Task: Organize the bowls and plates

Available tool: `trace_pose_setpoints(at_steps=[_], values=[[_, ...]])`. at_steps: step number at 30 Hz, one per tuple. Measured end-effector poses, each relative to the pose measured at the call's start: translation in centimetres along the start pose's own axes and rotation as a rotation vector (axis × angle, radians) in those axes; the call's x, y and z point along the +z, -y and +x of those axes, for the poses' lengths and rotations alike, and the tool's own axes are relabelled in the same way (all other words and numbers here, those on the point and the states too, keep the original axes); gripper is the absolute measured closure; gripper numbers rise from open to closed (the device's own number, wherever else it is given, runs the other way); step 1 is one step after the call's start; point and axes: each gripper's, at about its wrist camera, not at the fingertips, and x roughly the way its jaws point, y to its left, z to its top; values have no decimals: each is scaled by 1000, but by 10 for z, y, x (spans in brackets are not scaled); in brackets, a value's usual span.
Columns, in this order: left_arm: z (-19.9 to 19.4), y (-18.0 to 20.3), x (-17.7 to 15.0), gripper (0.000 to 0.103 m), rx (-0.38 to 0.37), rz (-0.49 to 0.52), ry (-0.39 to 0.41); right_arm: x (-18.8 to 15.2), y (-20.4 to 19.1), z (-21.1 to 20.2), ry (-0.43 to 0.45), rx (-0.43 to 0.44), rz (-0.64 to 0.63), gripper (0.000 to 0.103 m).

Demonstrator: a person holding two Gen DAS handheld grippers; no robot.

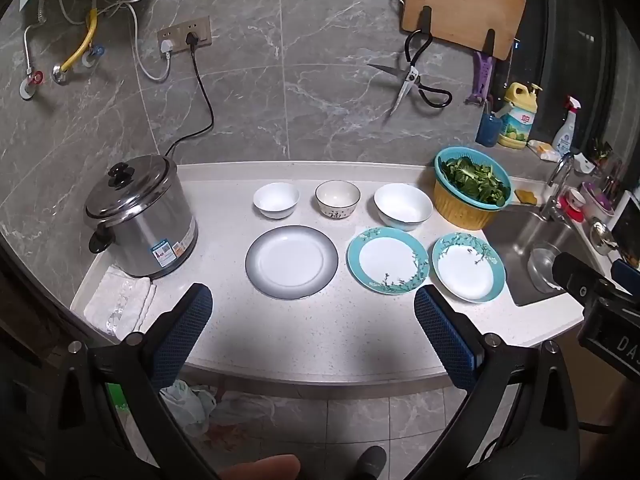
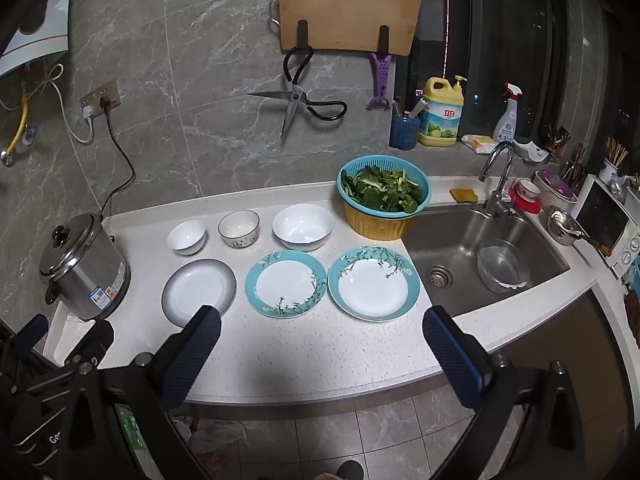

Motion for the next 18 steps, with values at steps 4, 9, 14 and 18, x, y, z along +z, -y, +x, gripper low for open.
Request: trace_pose_setpoints(at_steps=[4,9,14,18], values=[[0,1,0,0,10,11,-8,-1,0,0,0,3,3,0],[0,0,0,0,11,10,-8,-1,-1,1,-4,2,2,0],[0,0,0,0,11,10,-7,-2,-1,0,-3,1,2,0],[0,0,0,0,11,10,-7,-4,-1,-1,-3,2,2,0]])
